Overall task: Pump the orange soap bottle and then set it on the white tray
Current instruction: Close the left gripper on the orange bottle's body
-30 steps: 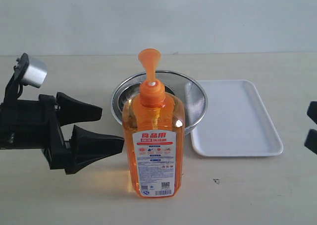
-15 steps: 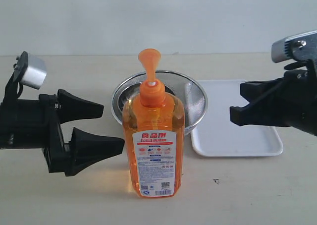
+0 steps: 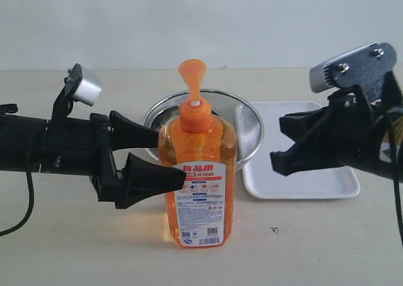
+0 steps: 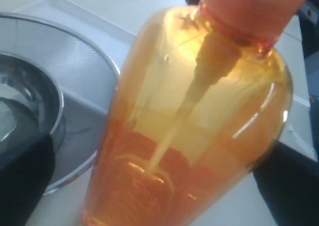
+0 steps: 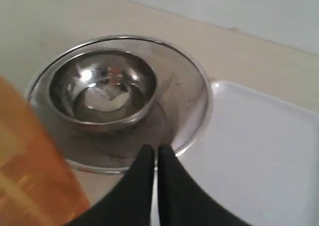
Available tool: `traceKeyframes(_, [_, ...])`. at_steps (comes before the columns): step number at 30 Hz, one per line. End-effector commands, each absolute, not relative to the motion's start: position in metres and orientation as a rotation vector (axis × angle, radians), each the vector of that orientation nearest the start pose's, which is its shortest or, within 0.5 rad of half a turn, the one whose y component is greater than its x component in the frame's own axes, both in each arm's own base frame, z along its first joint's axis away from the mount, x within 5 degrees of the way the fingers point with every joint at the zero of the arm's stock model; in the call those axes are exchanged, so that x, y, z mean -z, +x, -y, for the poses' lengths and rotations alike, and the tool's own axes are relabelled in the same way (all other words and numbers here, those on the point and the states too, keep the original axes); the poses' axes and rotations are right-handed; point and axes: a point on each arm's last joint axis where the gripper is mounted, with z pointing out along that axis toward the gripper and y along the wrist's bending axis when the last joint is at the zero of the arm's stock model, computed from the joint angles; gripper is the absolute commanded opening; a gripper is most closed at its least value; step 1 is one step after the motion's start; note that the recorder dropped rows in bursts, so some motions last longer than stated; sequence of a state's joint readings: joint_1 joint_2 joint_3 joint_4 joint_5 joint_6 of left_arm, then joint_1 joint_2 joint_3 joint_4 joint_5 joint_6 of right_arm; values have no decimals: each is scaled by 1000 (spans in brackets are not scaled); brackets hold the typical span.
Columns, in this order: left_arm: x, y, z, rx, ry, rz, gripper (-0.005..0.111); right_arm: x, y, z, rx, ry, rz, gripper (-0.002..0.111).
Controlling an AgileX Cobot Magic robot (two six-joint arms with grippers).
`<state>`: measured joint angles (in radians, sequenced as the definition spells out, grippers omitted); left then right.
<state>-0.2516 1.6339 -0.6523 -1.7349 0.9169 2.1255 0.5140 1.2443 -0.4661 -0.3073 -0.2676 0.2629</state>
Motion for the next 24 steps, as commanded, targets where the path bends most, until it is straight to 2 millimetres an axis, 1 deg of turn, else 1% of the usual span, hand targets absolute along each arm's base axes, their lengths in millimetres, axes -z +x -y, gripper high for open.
traceKeyframes(1, [-192,249,149,1096,1038,-1768,100,-223,187,-144,-438,-829,-1844,0])
traceKeyframes(5, [-192,249,155,1108,1059,-1758,100,-223,180,-153,-468,-875,-1825,0])
traceKeyframes(14, [-192,247,157,1116,1068,-1753,100,-230,179,-158,-536,-866,-1737,0])
traceKeyframes(20, [-192,247,158,1118,1070,-1752,100,-230,179,-158,-537,-865,-1738,0])
traceKeyframes(23, [-188,248,158,1124,1067,-1765,100,-230,179,-158,-535,-867,-1739,0])
traceKeyframes(24, [-184,249,158,1128,1064,-1780,100,-230,179,-158,-534,-869,-1738,0])
